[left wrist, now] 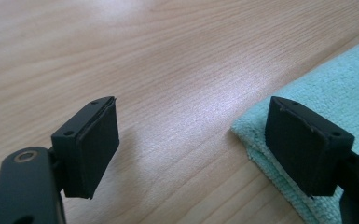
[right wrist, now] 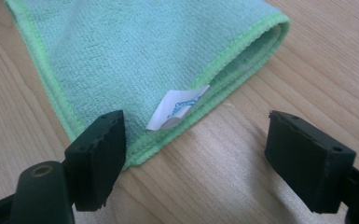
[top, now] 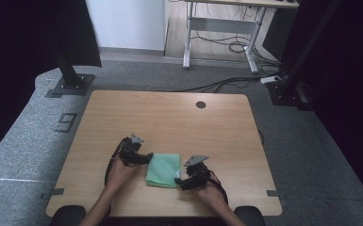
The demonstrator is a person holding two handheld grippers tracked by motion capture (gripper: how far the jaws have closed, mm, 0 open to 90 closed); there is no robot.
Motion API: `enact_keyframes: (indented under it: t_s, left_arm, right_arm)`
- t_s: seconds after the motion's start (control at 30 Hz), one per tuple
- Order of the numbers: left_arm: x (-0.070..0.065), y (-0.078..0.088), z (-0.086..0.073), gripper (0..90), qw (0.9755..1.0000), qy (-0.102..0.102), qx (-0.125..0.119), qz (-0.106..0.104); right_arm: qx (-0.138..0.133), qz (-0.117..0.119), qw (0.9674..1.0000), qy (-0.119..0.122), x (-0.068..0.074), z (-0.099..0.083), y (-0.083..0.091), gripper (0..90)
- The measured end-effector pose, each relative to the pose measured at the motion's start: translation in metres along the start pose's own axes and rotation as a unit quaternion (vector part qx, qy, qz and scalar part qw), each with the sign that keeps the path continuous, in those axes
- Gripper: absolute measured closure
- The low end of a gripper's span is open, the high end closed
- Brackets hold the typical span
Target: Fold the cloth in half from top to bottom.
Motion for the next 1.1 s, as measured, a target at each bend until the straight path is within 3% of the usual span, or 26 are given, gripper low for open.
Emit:
enact_keyframes:
  t_s: [0.07,0.17,0.3,0.43,0.53,0.73,1.1]
  left_arm:
    - [-0.005,0.010,0.003,18.1,0.9999,-0.006,-0.010,-0.007]
    - [-0.019,0.027,0.002,16.0,0.9988,-0.011,-0.025,-0.041]
    - [-0.039,0.041,-0.017,14.3,0.9972,-0.032,-0.016,-0.066]
    - [-0.041,0.046,-0.038,14.3,0.9974,-0.044,0.002,-0.056]
    - [-0.037,0.039,-0.047,14.0,0.9972,-0.056,0.014,-0.047]
    - [-0.034,0.028,-0.042,11.5,0.9974,-0.055,0.008,-0.045]
    - [-0.023,0.006,-0.024,10.2,0.9985,-0.043,-0.006,-0.033]
  right_arm:
    - [0.000,-0.001,1.0000,-0.001,-0.001,0.000,0.000,20.4]
    - [-0.002,-0.004,1.0000,-0.003,-0.002,0.000,0.000,20.4]
    - [-0.002,-0.006,1.0000,-0.003,-0.003,0.000,0.000,20.4]
    - [-0.004,-0.009,0.9999,-0.005,-0.003,0.000,0.000,20.4]
    - [-0.004,-0.012,0.9999,-0.008,-0.004,0.000,-0.001,20.4]
    - [-0.006,-0.019,0.9997,-0.013,-0.008,0.001,-0.002,21.0]
    - [-0.009,-0.039,0.9987,-0.031,-0.029,0.008,-0.007,22.9]
Point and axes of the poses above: each handheld gripper's, and its own axes: y roughly backward along the jaws, z roughly out of its top, x roughly to its left, the point moved 6 cm from there along -y, roughly forward along the jaws, and after that the axes turned 5 degrees about -x, right-handed, at the moved point
